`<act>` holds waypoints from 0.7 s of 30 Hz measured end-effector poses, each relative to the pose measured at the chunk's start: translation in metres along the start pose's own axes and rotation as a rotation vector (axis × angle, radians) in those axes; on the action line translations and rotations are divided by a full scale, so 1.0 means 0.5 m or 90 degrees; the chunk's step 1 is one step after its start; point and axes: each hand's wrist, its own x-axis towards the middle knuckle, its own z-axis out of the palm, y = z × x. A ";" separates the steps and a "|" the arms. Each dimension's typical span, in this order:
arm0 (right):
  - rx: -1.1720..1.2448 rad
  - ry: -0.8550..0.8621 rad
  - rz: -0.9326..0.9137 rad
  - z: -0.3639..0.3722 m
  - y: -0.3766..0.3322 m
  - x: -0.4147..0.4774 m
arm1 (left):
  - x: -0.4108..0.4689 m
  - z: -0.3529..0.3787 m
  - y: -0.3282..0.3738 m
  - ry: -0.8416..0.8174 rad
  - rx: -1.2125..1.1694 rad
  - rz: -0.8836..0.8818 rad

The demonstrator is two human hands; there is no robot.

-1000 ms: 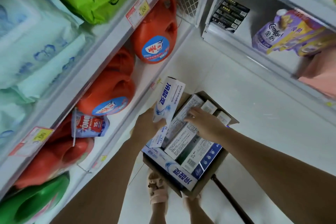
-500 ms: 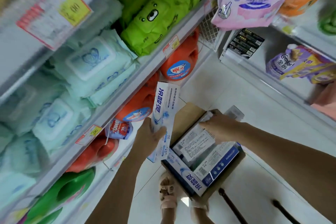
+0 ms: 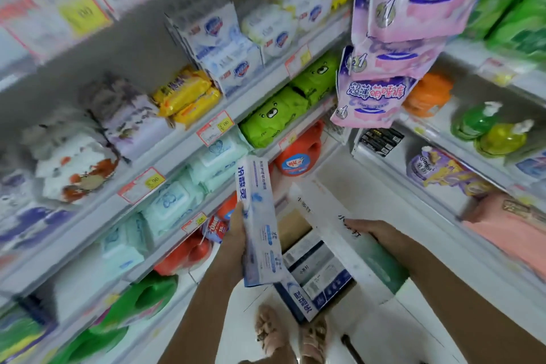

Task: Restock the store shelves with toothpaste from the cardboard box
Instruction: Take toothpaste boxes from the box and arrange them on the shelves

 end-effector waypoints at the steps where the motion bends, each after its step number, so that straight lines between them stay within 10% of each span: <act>1: 0.029 0.002 -0.020 0.022 -0.002 -0.020 | -0.026 0.010 0.015 -0.010 -0.028 0.007; 11: 0.101 0.029 -0.239 0.163 -0.101 -0.149 | -0.181 0.076 0.170 -0.064 -0.054 0.050; 21: -0.135 0.019 -0.384 0.261 -0.211 -0.253 | -0.250 0.028 0.255 -0.080 0.036 0.143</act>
